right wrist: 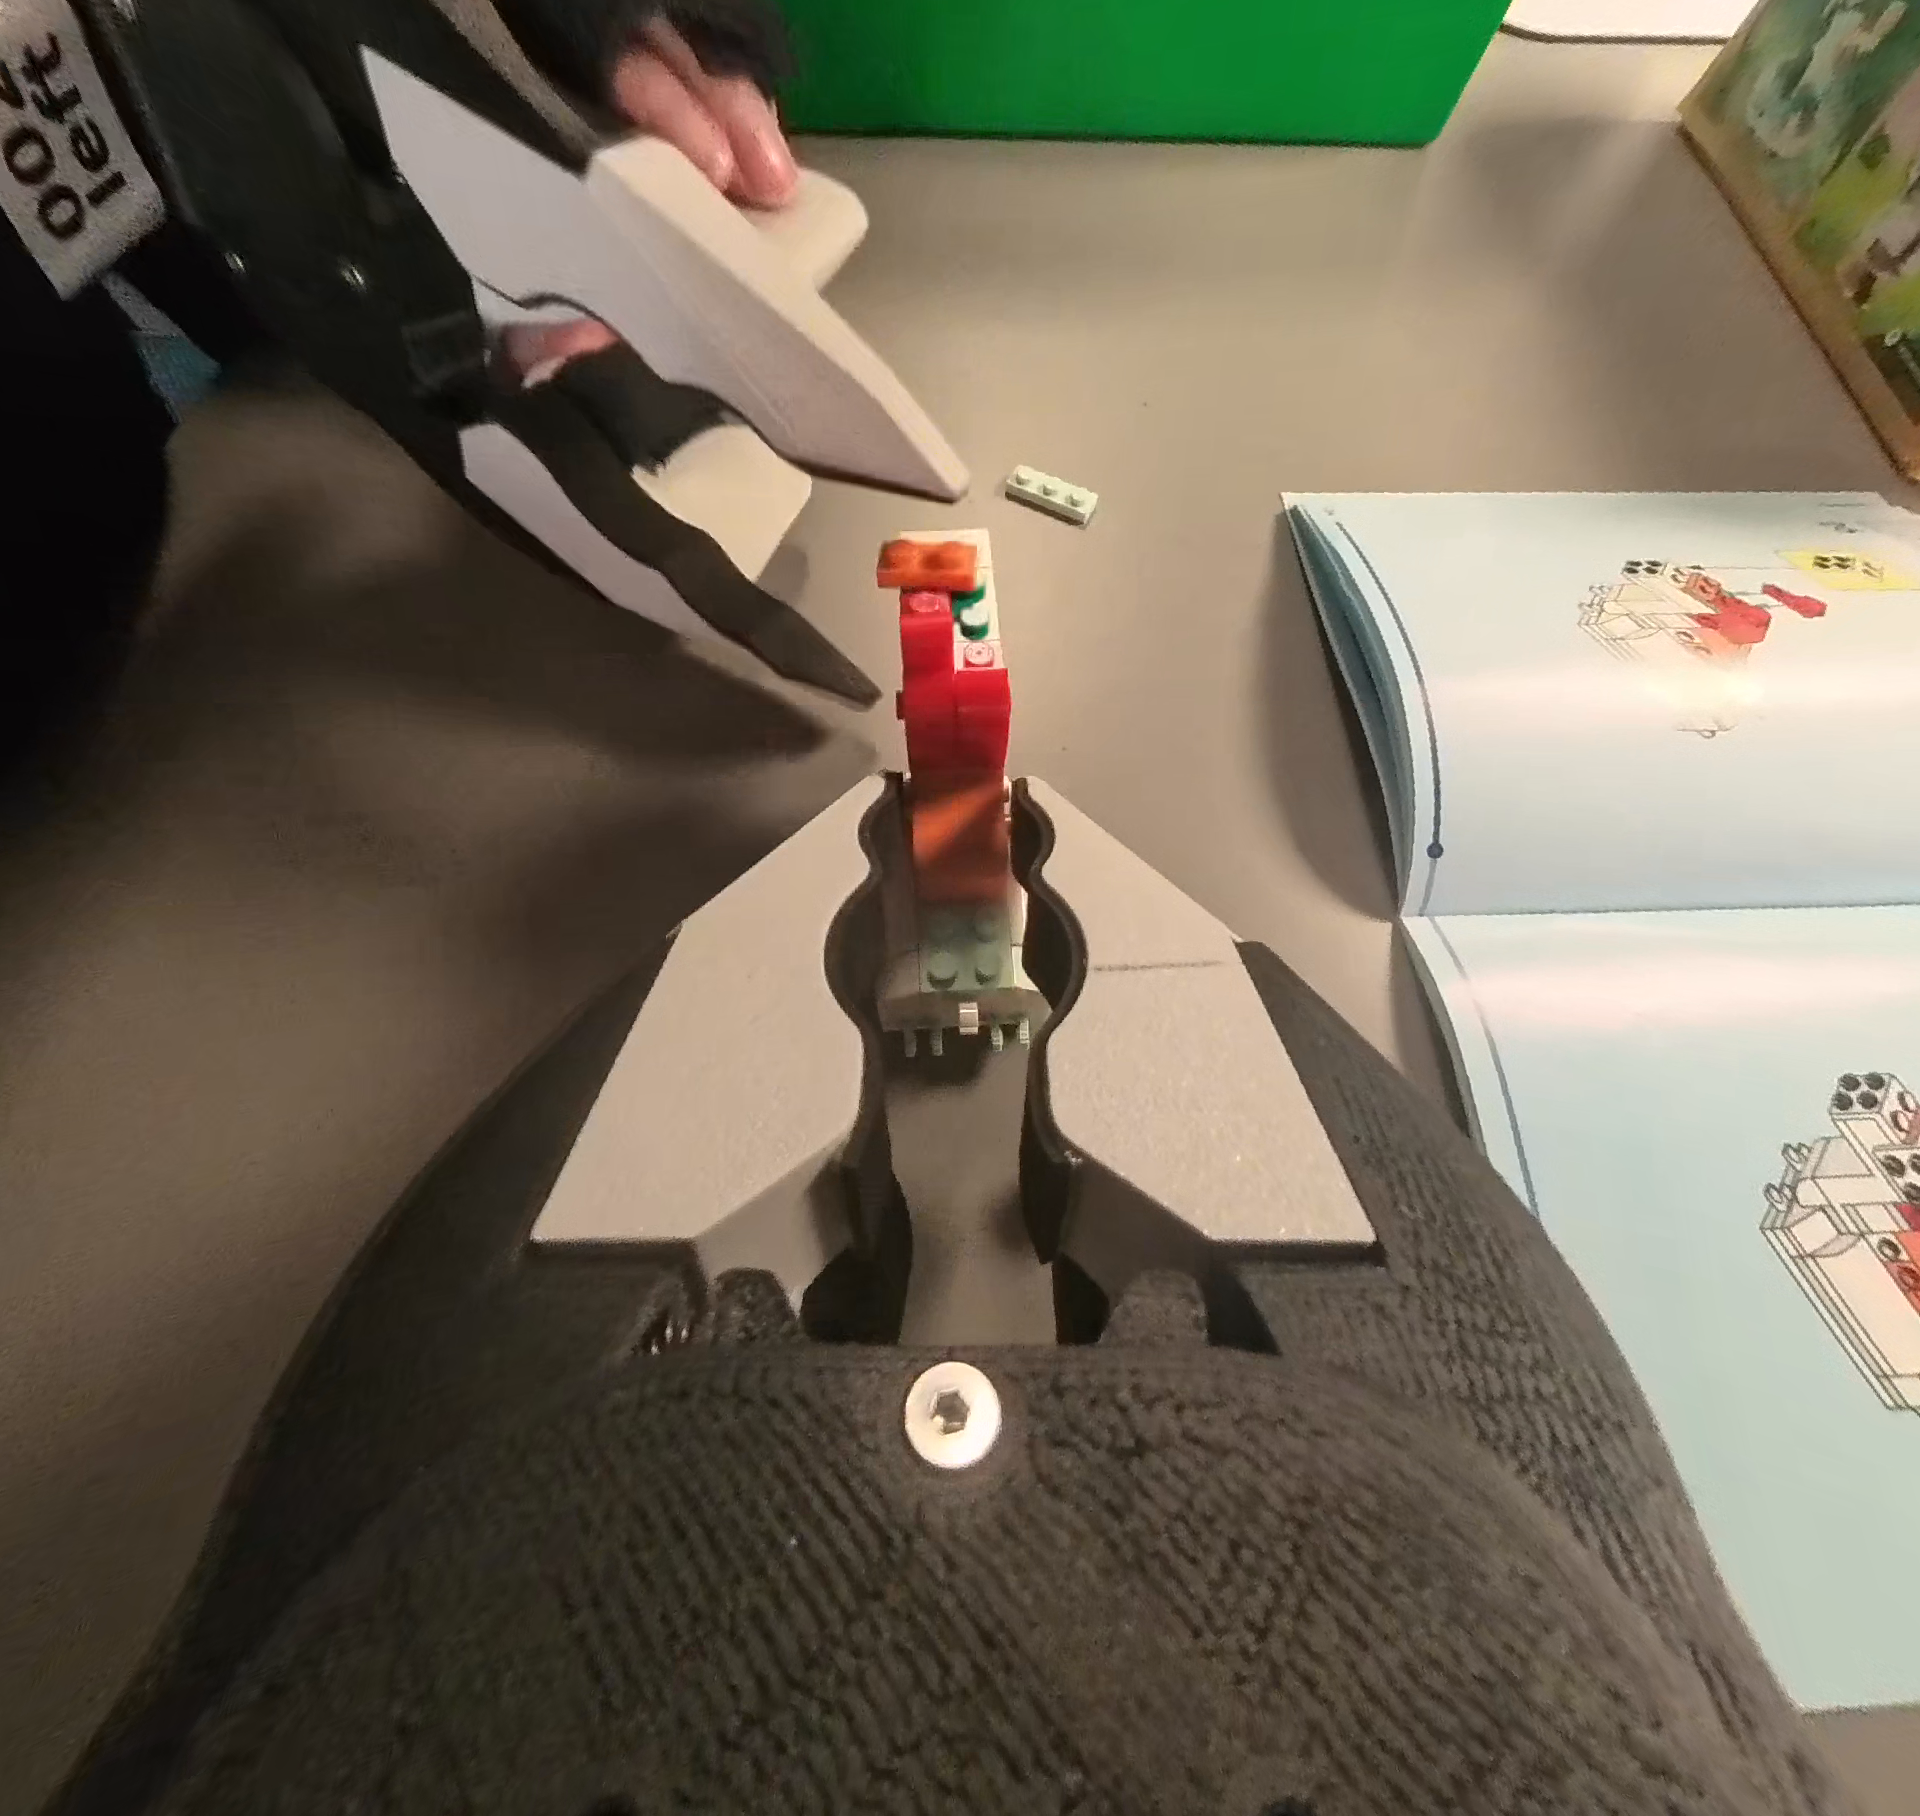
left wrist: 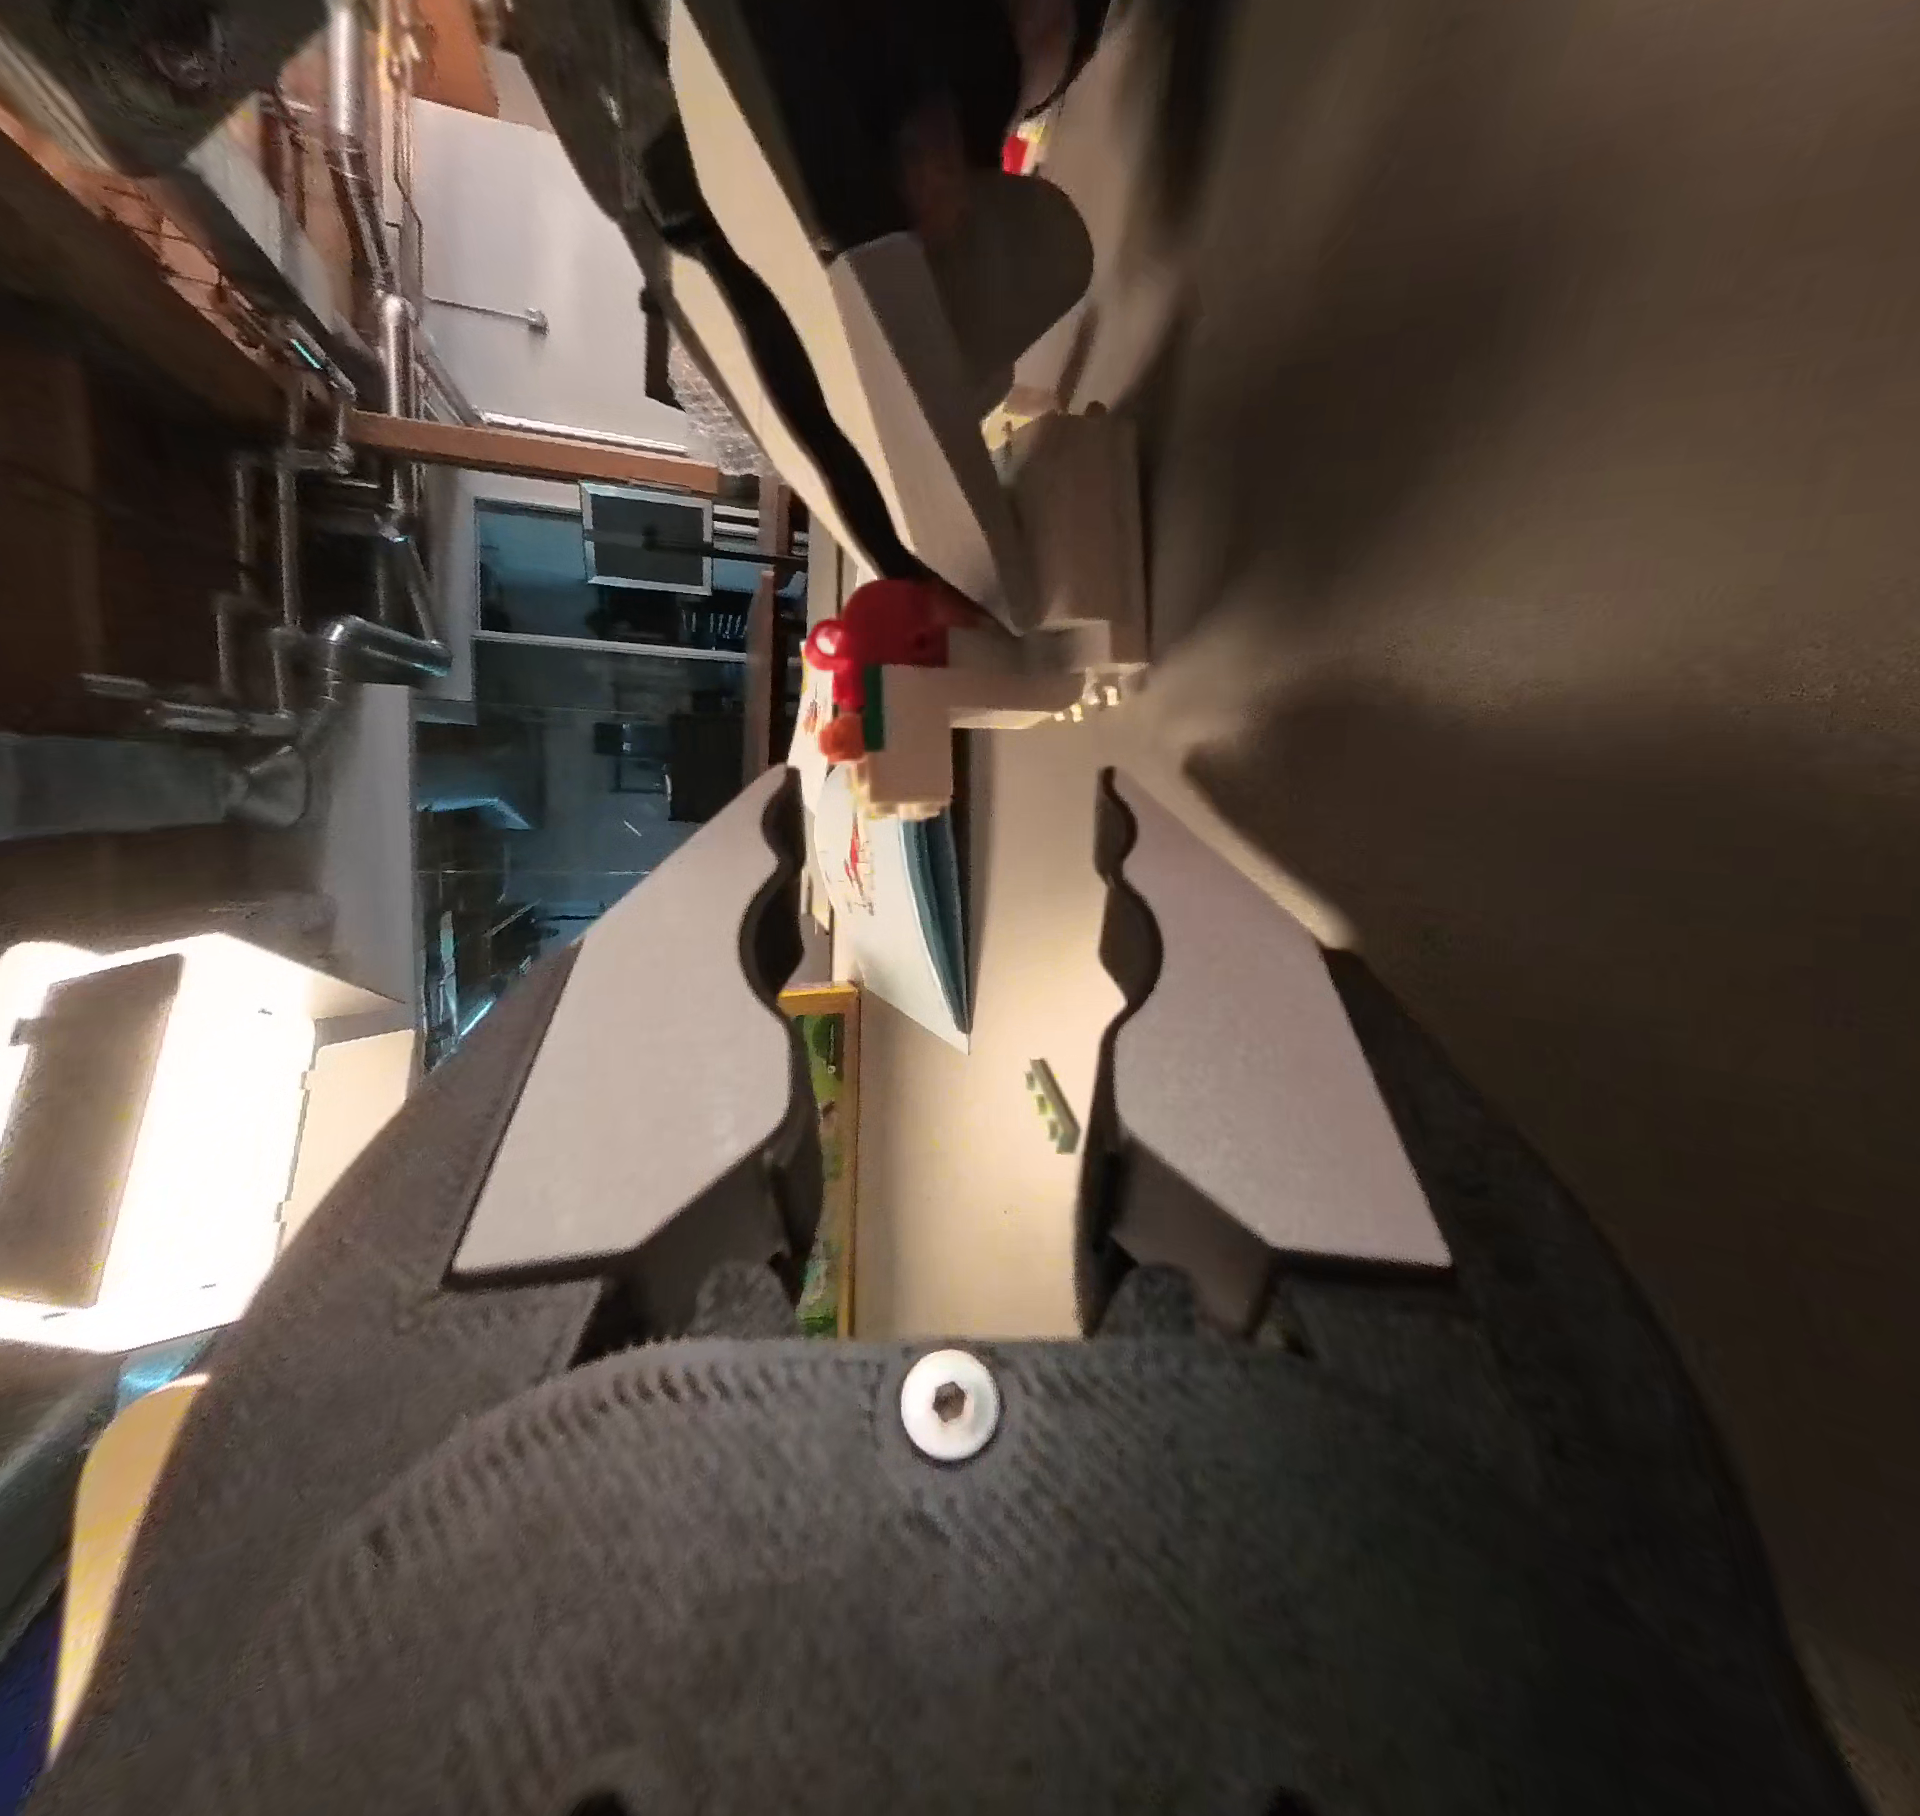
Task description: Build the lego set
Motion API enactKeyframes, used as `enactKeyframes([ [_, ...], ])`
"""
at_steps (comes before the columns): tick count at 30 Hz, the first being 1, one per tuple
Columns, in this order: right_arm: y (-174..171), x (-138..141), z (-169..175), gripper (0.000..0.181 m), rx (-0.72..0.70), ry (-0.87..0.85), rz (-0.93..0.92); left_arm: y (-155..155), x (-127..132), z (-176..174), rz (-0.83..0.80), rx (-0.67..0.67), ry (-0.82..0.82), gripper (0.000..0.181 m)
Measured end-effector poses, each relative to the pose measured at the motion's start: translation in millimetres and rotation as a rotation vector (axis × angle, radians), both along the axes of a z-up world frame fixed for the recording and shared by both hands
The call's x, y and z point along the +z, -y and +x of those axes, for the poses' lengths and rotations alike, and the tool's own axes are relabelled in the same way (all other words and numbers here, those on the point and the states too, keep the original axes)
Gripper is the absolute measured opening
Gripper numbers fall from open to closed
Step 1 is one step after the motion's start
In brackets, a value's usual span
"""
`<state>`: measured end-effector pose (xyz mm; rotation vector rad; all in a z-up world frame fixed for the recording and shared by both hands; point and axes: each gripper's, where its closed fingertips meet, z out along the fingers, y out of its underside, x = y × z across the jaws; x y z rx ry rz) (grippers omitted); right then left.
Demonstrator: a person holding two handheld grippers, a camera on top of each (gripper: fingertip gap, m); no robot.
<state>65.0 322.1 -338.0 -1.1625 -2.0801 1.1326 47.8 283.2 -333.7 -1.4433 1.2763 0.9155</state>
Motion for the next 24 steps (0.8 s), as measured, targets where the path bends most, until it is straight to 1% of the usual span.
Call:
enactKeyframes([
  [3, -0.6, 0.4, -0.2, 0.018, -0.005, -0.002, 0.000, -1.8, 1.7, 1.2, 0.022, 0.001, 0.003, 0.052],
  [8, -1.2, 0.2, -1.3, 0.018, -0.017, -0.002, -0.015, -6.5, 9.1, -0.2, 0.086, 0.021, -0.044, 0.042],
  [11, -1.0, 0.2, -1.5, 0.019, -0.017, -0.002, -0.020, -7.0, 11.2, 1.9, 0.103, 0.016, -0.055, 0.040],
  [21, -1.0, 0.3, -2.2, 0.019, -0.025, 0.001, -0.020, -12.0, 5.1, 0.0, 0.100, 0.039, -0.121, 0.034],
  [24, -0.6, 0.3, -2.6, 0.019, -0.030, 0.006, -0.017, -13.9, 8.1, -2.0, 0.126, 0.054, -0.145, 0.027],
])
